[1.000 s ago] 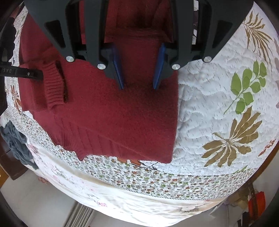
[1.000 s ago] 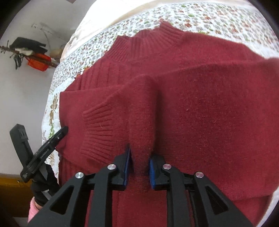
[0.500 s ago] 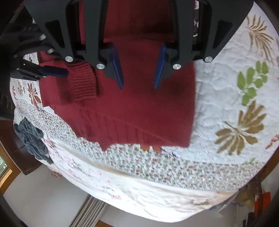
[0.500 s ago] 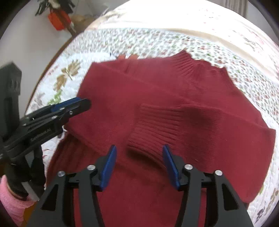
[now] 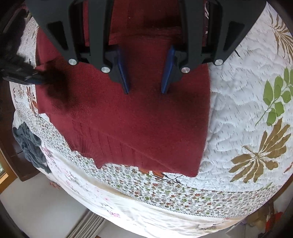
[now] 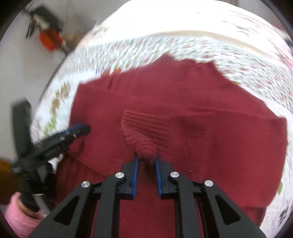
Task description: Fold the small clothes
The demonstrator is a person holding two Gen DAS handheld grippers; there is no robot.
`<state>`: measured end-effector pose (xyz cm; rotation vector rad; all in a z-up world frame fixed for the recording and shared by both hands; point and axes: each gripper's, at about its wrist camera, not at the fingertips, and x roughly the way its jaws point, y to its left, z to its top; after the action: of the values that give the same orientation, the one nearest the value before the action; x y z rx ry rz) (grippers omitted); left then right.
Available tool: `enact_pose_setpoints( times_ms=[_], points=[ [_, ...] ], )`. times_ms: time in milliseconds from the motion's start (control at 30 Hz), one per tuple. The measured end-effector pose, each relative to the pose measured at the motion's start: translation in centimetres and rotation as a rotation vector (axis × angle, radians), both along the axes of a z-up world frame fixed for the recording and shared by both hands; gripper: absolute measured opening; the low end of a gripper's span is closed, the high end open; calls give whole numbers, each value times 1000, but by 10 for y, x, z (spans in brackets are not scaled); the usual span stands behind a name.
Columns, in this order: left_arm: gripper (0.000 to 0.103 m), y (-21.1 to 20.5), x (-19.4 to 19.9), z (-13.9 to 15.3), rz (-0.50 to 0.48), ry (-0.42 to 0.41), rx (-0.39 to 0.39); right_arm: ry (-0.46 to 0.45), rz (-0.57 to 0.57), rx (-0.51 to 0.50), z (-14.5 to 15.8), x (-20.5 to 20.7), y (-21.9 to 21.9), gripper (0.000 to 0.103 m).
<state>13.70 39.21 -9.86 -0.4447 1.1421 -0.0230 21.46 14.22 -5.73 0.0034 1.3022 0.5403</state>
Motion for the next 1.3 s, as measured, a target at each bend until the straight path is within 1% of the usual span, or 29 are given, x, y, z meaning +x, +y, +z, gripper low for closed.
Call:
enact_pose_setpoints(
  times_ms=[67, 200, 300, 433, 467, 500, 567, 600, 633, 667, 700, 733, 767, 833, 900, 967, 1033, 1100, 1267, 1300],
  points=[
    [35, -1, 0, 0, -2, -1, 10, 17, -88, 62, 10, 3, -32, 16],
    [35, -3, 1, -1, -9, -2, 32, 46, -220, 109, 14, 10, -87, 16],
    [35, -2, 1, -2, -4, -1, 27, 65, -281, 82, 5, 13, -122, 16],
    [36, -3, 2, -4, -9, -1, 34, 143, -326, 83, -19, 9, -155, 17],
    [36, -3, 3, -3, -10, 1, 36, 167, -335, 95, -25, 7, -160, 20],
    [36, -3, 3, -3, -10, 3, 34, 188, -348, 111, -31, 6, -166, 26],
    [37, -1, 4, -2, -5, 10, 19, 175, -358, 115, -32, 3, -173, 33],
    [38, 0, 4, 1, 0, 11, 11, 158, -368, 120, -29, 3, -177, 45],
    [40, 0, 3, 6, 9, 7, 7, 149, -374, 134, -28, 4, -179, 50],
    [45, 0, 2, 11, 17, -5, 11, 146, -378, 148, -27, 5, -180, 52],
    [50, -2, 0, 17, 21, -26, 15, 150, -381, 160, -27, 8, -181, 52],
    [51, -5, -2, 25, 17, -59, 15, 158, -383, 167, -28, 10, -182, 52],
    [51, -8, -2, 29, 8, -75, 15, 166, -384, 172, -29, 12, -181, 52],
    [51, -18, -2, 32, -22, -86, 16, 180, -380, 165, -31, 16, -178, 45],
    [52, -29, 3, 27, -57, -61, 35, 176, -376, 121, -32, 17, -176, 24],
    [52, -34, 5, 18, -69, -33, 66, 174, -376, 78, -34, 15, -178, 14],
    [51, -35, 5, 6, -75, 2, 96, 182, -368, 65, -39, 13, -179, 12],
    [52, -33, 4, 0, -83, 4, 97, 174, -363, 22, -41, 12, -179, 12],
    [51, -34, 2, 1, -88, -5, 111, 145, -351, -39, -49, 7, -173, 12],
    [51, -34, 1, 3, -82, -2, 112, 133, -348, -37, -46, 5, -174, 14]
  ],
)
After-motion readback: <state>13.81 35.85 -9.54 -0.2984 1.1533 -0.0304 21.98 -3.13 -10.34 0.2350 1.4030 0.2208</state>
